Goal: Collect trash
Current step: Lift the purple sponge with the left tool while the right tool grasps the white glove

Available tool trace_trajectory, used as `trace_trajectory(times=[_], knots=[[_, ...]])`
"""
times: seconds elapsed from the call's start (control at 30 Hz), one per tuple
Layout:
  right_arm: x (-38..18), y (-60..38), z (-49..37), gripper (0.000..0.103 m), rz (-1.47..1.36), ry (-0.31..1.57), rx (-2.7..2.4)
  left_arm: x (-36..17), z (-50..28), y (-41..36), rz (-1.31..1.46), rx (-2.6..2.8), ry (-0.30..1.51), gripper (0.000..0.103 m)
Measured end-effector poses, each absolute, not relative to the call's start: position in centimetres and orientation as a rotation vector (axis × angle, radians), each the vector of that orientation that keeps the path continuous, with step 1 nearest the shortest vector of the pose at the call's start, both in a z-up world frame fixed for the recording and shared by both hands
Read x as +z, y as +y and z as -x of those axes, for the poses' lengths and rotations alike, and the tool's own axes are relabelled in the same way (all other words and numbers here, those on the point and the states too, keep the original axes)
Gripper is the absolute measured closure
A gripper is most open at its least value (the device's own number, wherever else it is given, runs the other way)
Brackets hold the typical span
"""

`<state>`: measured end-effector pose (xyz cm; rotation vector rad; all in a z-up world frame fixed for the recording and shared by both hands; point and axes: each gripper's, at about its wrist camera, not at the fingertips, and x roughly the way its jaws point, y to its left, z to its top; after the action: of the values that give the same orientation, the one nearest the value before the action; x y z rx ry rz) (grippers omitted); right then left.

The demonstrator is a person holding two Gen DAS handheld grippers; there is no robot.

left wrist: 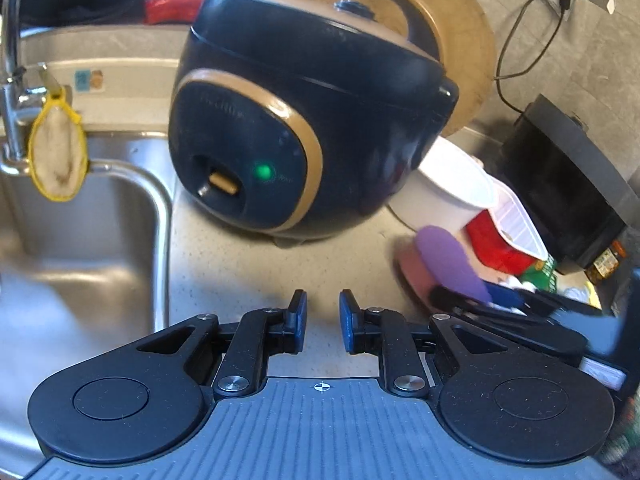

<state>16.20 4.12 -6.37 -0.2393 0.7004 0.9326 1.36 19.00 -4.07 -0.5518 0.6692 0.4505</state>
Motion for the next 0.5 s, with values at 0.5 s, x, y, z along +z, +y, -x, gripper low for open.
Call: trace_trajectory(times=[0.5], knots=[[-5.2,-8.0,-9.5,0.018,0.113,0.724,0.629,-4.4,-8.0,10.7,0.339,-0.018,0.758,0.082]])
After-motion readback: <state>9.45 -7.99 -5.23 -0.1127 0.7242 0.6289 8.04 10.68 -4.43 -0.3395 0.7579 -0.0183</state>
